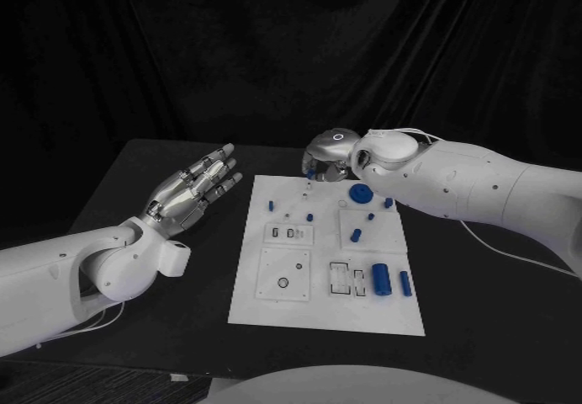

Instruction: Assemble the parts on the task board

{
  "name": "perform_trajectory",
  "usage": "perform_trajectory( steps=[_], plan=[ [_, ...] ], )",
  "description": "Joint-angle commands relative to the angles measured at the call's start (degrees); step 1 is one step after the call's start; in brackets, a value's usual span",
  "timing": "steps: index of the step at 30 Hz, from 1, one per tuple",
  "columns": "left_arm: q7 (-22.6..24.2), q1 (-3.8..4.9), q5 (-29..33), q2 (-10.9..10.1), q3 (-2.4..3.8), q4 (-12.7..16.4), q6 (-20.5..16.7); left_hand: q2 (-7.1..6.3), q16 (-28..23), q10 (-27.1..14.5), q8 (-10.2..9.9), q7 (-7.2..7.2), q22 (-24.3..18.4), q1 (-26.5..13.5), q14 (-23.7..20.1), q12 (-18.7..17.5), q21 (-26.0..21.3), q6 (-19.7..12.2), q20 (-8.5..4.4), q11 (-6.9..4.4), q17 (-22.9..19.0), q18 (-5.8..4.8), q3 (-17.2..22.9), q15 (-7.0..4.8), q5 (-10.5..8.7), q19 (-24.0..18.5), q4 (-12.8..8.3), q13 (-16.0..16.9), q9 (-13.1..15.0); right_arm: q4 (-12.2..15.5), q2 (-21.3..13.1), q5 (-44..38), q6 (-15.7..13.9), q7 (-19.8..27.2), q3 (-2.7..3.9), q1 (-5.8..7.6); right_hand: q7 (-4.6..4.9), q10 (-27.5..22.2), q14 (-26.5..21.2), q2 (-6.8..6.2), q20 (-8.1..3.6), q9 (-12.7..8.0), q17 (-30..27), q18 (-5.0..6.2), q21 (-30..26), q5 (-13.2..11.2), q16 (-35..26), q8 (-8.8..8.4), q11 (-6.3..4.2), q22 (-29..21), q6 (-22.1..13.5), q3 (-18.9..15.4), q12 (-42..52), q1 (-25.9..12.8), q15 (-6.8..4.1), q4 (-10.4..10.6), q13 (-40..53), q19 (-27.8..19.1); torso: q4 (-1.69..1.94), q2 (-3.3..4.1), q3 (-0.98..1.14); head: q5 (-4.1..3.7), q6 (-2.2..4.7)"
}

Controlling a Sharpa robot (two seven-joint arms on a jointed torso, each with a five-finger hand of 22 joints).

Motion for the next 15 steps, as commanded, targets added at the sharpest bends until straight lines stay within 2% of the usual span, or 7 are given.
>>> perform_trajectory(
  steps=[1,6,10,13,15],
  plan=[
    [1.2,0.21,0.0,0.2,0.07,0.1,-0.2,0.07,-0.2,-0.3,0.2,-0.04,-0.1,0.9,0.0,0.4,-0.2,-0.2,0.18,0.23,-0.1,0.50,0.2,0.45,0.80,0.1,-0.3,0.0,-0.1,-0.2,0.1,0.0,1.0,-0.9,0.03,0.08,-0.03,-0.6,1.3,-0.28,0.32,-0.1,0.0,-0.78,0.2,0.1,-0.3,-0.37,0.03,0.0,-0.3,0.3,-0.4,-0.3,0.30,0.2,0.0,0.0,0.92,0.53,0.01,-0.76,0.14],
    [0.9,0.21,0.0,0.4,0.07,-0.2,0.2,0.26,-0.2,-0.4,0.2,-0.06,-0.1,1.3,0.0,0.3,-0.2,-0.3,0.44,0.17,-0.1,0.46,0.4,0.76,1.81,0.1,-0.3,0.0,-0.1,-0.6,0.3,0.0,1.3,-1.1,0.03,-0.01,-0.08,-0.7,1.3,-0.31,0.31,-0.1,0.0,-0.80,0.3,0.1,-0.3,-0.47,-0.03,0.2,-0.5,0.4,-0.6,-0.3,0.28,0.2,0.0,0.0,1.30,0.64,-0.09,-1.47,0.32],
    [0.8,0.21,0.0,0.5,0.07,-0.2,0.5,0.29,-0.2,-0.4,0.2,-0.08,-0.1,1.6,0.0,0.3,-0.2,-0.4,0.59,0.13,-0.1,0.43,0.5,1.01,2.36,0.1,-0.4,0.0,-0.1,-1.0,0.4,0.0,1.6,-1.4,0.03,-0.12,-0.10,-0.9,1.3,-0.42,0.30,-0.1,0.3,-0.81,0.3,0.1,-0.2,-0.63,-0.05,0.2,-0.7,0.6,-0.8,-0.2,0.26,0.1,0.0,0.0,1.40,0.57,-0.16,-1.67,0.39],
    [0.7,0.21,0.0,0.6,0.07,-0.3,0.7,0.31,-0.2,-0.4,0.2,-0.07,-0.1,1.8,0.0,0.3,-0.2,-0.4,0.69,0.14,-0.1,0.41,0.6,1.15,2.79,0.1,-0.5,0.0,-0.1,-1.2,0.5,0.0,2.0,-1.7,0.03,-0.19,-0.10,-1.0,1.3,-0.46,0.29,-0.1,0.4,-0.82,0.3,0.1,-0.1,-0.71,-0.05,0.3,-0.8,0.7,-1.0,-0.2,0.26,0.1,0.0,0.0,1.40,0.48,-0.25,-1.63,0.33],
    [0.6,0.21,0.0,0.6,0.07,-0.3,0.8,0.32,-0.2,-0.4,0.3,-0.06,-0.1,1.9,0.0,0.4,-0.2,-0.4,0.72,0.14,-0.1,0.40,0.6,1.20,2.92,0.1,-0.5,0.0,-0.1,-1.2,0.4,0.0,2.4,-2.2,0.03,-0.24,-0.13,-1.2,1.3,-0.50,0.29,-0.1,0.5,-0.85,0.4,0.1,-0.1,-0.83,-0.07,0.4,-1.0,0.9,-1.1,-0.1,0.25,0.0,0.0,0.1,1.15,0.39,-0.34,-1.38,0.28]
  ],
)
